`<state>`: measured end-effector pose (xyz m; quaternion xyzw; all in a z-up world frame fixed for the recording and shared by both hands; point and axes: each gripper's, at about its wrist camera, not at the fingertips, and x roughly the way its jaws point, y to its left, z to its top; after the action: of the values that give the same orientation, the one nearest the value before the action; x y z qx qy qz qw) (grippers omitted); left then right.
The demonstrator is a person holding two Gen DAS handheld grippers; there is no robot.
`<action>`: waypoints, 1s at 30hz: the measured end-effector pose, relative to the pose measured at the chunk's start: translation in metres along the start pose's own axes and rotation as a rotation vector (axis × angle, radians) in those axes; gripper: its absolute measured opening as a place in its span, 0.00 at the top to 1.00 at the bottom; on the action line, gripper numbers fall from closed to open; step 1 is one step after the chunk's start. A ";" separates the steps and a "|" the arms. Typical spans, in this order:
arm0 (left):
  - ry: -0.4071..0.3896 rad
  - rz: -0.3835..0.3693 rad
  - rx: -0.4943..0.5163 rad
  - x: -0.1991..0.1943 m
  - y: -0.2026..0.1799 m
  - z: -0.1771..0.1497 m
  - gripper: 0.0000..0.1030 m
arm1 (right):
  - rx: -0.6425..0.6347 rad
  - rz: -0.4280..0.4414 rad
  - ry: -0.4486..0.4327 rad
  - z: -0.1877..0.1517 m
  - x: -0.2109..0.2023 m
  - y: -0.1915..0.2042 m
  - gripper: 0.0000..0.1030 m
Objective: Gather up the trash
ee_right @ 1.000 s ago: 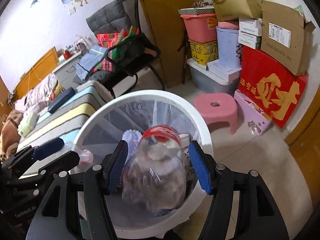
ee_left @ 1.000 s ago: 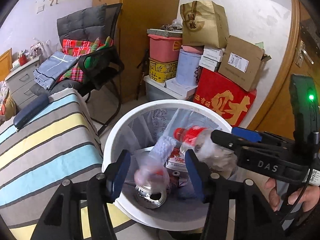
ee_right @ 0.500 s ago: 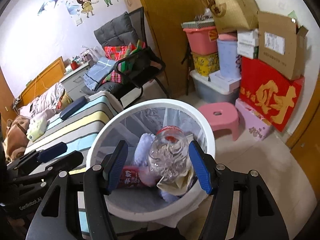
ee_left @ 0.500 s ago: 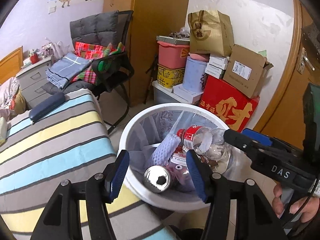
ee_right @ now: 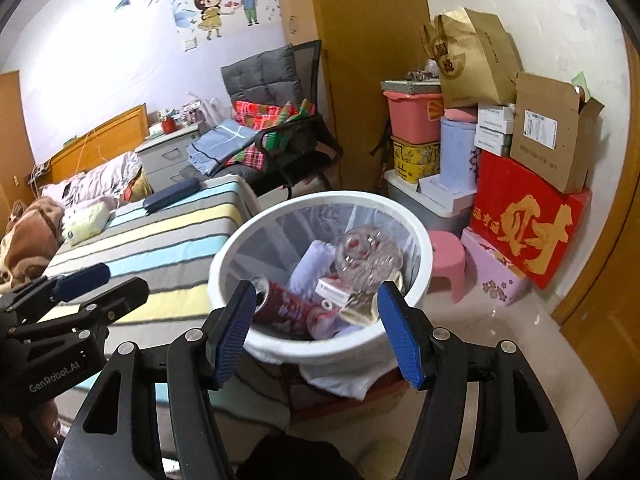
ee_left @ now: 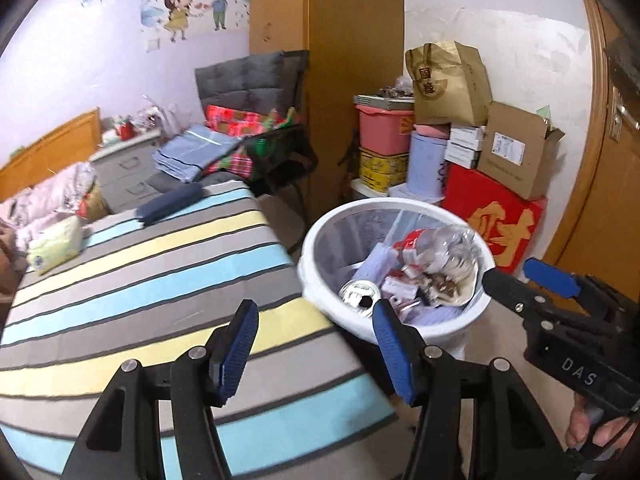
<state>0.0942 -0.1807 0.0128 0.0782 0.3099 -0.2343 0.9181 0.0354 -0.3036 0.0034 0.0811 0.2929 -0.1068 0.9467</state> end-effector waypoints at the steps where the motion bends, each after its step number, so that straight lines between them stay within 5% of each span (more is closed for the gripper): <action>1: 0.000 0.012 0.001 -0.005 0.000 -0.006 0.43 | -0.001 0.006 -0.008 -0.003 -0.003 0.001 0.37; 30: -0.055 0.078 -0.046 -0.051 0.006 -0.041 0.43 | 0.002 0.028 -0.066 -0.033 -0.028 0.023 0.37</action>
<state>0.0398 -0.1440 0.0111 0.0626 0.2863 -0.1933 0.9364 0.0009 -0.2704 -0.0052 0.0826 0.2601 -0.0963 0.9572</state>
